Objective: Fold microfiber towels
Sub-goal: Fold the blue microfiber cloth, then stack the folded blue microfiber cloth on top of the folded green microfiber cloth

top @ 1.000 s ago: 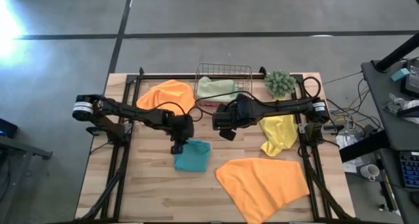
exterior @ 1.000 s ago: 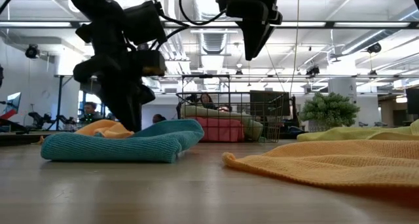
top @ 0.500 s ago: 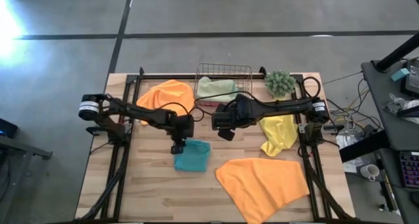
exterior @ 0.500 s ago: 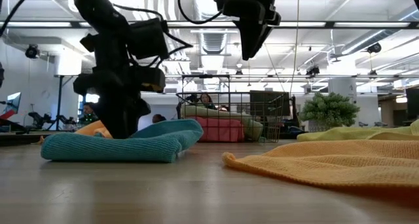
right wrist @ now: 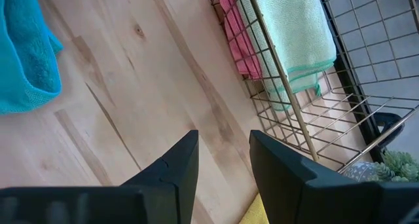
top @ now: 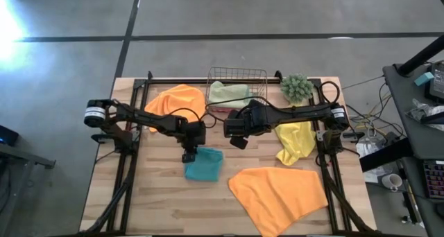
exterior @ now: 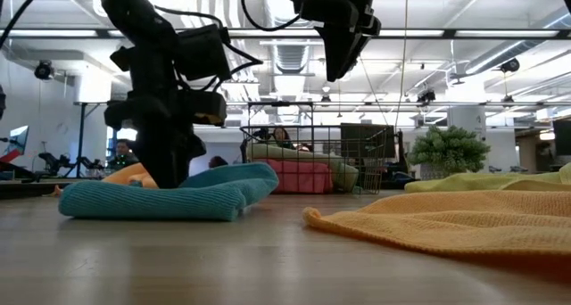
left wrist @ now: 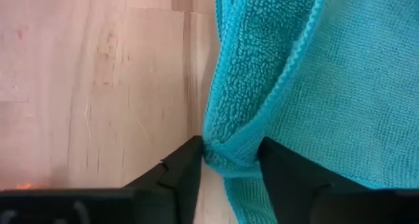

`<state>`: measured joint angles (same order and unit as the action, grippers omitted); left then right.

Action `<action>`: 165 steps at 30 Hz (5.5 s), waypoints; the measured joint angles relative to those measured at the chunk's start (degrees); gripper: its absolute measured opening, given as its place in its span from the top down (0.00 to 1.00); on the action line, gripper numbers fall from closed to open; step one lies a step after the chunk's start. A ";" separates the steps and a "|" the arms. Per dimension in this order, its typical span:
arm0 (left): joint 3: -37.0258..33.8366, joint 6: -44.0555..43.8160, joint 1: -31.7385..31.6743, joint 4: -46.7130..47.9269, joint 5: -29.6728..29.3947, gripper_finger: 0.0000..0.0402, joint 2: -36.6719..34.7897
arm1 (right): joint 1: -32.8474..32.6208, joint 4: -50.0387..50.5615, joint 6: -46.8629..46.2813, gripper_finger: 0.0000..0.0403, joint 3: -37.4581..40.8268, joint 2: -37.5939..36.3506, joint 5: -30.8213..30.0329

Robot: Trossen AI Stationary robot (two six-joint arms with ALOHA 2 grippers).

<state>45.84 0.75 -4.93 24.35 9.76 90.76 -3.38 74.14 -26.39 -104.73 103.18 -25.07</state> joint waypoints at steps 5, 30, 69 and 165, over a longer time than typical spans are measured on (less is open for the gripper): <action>0.03 0.07 0.00 0.11 0.02 0.81 -0.26 | 0.00 -0.13 -0.07 0.68 0.00 0.00 -0.01; 1.94 0.48 0.02 0.31 0.02 0.76 -1.03 | 0.00 -1.65 -0.15 0.68 0.00 0.00 -0.01; 3.18 2.71 0.14 3.21 -0.02 0.99 -4.08 | 0.02 -1.41 0.09 0.68 0.04 0.00 -0.01; 16.04 -27.29 36.08 38.24 -23.11 0.59 -12.51 | -17.14 -49.93 23.15 0.47 14.03 1.31 3.42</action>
<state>61.89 -26.54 31.15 62.59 -13.35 78.25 -20.51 24.21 -3.24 -90.70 104.49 -21.65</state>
